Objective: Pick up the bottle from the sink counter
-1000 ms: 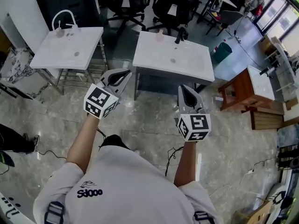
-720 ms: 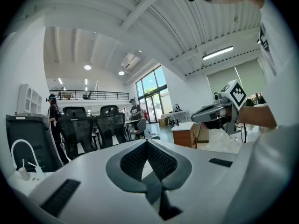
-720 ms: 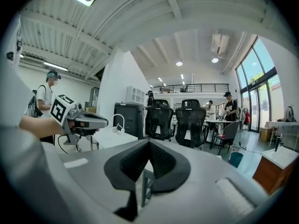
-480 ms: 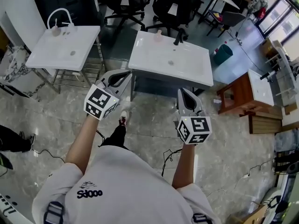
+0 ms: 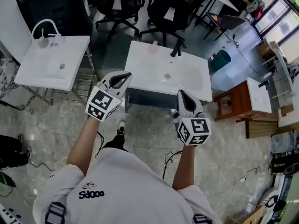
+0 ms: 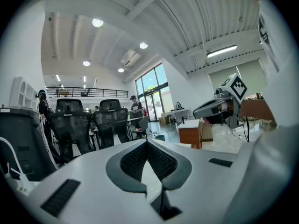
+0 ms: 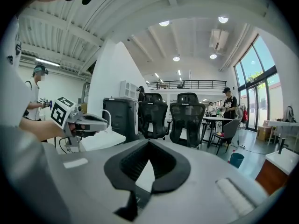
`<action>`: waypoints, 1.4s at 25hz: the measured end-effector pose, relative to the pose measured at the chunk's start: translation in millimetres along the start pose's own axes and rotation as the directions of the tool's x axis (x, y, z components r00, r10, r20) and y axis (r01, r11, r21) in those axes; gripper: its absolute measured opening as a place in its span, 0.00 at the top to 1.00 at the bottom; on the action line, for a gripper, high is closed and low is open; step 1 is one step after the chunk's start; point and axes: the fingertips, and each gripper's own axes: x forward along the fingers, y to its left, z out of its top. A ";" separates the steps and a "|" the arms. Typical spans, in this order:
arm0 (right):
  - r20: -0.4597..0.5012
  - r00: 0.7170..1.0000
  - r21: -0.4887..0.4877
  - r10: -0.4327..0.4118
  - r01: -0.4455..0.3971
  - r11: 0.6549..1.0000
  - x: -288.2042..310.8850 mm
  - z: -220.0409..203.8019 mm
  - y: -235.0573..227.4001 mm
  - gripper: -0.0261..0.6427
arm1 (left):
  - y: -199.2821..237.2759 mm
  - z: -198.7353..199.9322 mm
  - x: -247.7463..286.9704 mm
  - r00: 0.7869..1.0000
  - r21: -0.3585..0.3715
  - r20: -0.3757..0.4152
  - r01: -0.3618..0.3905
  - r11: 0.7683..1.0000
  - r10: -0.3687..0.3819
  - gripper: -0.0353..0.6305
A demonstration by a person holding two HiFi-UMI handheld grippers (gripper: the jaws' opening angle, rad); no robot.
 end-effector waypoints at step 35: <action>0.012 0.998 0.038 -0.063 0.062 0.997 233.4 13.1 -73.9 0.94 | 171.3 -42.9 161.9 0.995 -0.033 -0.083 0.046 0.998 -0.049 0.94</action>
